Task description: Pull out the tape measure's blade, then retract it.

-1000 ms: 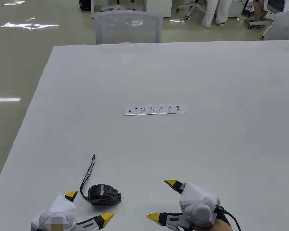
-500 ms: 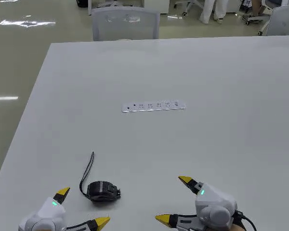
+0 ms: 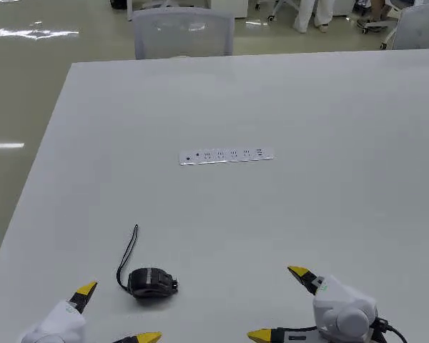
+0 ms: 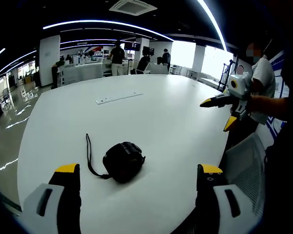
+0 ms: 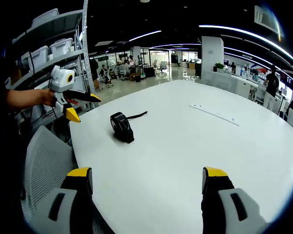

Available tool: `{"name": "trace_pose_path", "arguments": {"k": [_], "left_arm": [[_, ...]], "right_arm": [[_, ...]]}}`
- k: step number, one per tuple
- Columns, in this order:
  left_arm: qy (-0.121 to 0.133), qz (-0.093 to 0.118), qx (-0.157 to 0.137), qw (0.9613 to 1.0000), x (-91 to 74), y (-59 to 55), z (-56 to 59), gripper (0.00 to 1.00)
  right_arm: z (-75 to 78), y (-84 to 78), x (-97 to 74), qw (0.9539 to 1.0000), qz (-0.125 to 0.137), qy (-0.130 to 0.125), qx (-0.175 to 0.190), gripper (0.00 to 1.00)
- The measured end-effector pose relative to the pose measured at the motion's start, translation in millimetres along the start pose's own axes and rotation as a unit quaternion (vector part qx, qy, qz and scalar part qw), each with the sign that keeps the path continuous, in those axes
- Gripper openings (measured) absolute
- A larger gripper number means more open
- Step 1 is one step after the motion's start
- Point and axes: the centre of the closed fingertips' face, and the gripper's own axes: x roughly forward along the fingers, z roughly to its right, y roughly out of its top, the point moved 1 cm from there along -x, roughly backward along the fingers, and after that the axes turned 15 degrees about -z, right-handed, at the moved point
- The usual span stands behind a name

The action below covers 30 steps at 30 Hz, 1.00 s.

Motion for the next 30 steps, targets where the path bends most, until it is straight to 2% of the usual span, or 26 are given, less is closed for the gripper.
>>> {"name": "trace_pose_path", "arguments": {"k": [5, 8, 19, 30], "left_arm": [[0.002, 0.0, 0.008, 1.0, -6.4, -2.1, -1.4, 0.99], [0.003, -0.003, 0.011, 0.9999, -8.6, -4.8, -3.2, 0.99], [0.011, -0.002, 0.016, 0.9998, -13.3, -9.2, -9.3, 0.99], [0.007, -0.001, 0.02, 0.9998, -12.3, -8.1, -6.2, 0.99]], "right_arm": [[3.4, -5.1, -6.1, 1.0, 0.007, 0.001, 0.001, 0.97], [4.6, -4.2, -10.0, 0.9997, 0.021, -0.002, -0.012, 0.97], [5.5, -7.8, -10.6, 0.9997, 0.016, 0.001, -0.02, 0.97], [6.9, -7.5, -12.7, 0.9995, 0.022, -0.001, -0.022, 0.97]]}}
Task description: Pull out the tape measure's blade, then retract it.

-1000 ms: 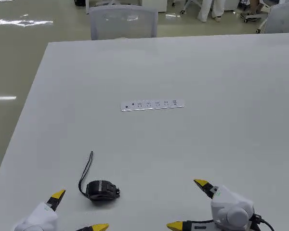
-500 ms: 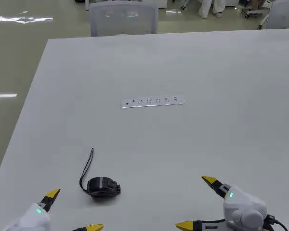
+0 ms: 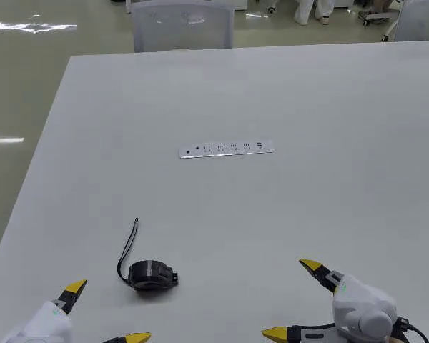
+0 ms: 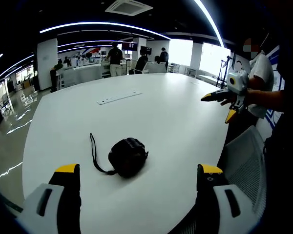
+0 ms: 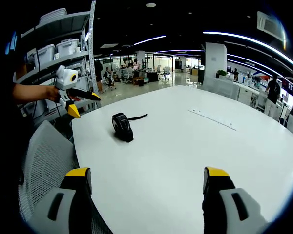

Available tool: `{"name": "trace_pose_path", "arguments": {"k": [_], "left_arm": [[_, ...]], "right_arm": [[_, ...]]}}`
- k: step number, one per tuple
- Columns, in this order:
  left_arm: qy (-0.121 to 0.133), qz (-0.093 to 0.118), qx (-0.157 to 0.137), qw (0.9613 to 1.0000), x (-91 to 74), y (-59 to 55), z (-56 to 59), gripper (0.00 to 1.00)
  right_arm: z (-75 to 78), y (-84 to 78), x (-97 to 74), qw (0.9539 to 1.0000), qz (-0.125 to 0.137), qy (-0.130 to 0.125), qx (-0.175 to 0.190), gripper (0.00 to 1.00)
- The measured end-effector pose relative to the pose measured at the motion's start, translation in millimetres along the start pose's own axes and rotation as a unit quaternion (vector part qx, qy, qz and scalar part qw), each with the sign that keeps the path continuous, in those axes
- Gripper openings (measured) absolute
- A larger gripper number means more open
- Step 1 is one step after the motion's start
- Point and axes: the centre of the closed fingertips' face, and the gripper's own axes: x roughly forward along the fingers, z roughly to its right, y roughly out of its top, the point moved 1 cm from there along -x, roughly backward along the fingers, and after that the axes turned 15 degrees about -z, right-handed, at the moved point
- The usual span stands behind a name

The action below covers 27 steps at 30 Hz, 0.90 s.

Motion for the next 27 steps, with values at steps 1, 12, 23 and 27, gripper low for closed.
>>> {"name": "trace_pose_path", "arguments": {"k": [1, 12, 23, 27], "left_arm": [[-0.001, 0.0, 0.0, 1.0, 0.2, 0.2, 0.1, 0.99], [-0.003, 0.002, 0.001, 1.0, 0.2, 3.6, 2.3, 0.99], [-0.004, 0.002, 0.001, 1.0, 2.1, 3.5, 2.8, 0.99], [-0.005, 0.002, 0.002, 1.0, 2.2, 3.7, 3.4, 0.99]], "right_arm": [[0.2, -0.3, -0.1, 1.0, -0.001, -0.001, -0.001, 0.97], [-0.7, 1.1, 0.3, 1.0, -0.001, 0.001, -0.003, 0.97], [1.4, 0.0, 0.0, 1.0, 0.0, 0.001, -0.005, 0.97], [1.1, 2.0, -1.6, 1.0, 0.001, 0.0, -0.008, 0.97]]}}
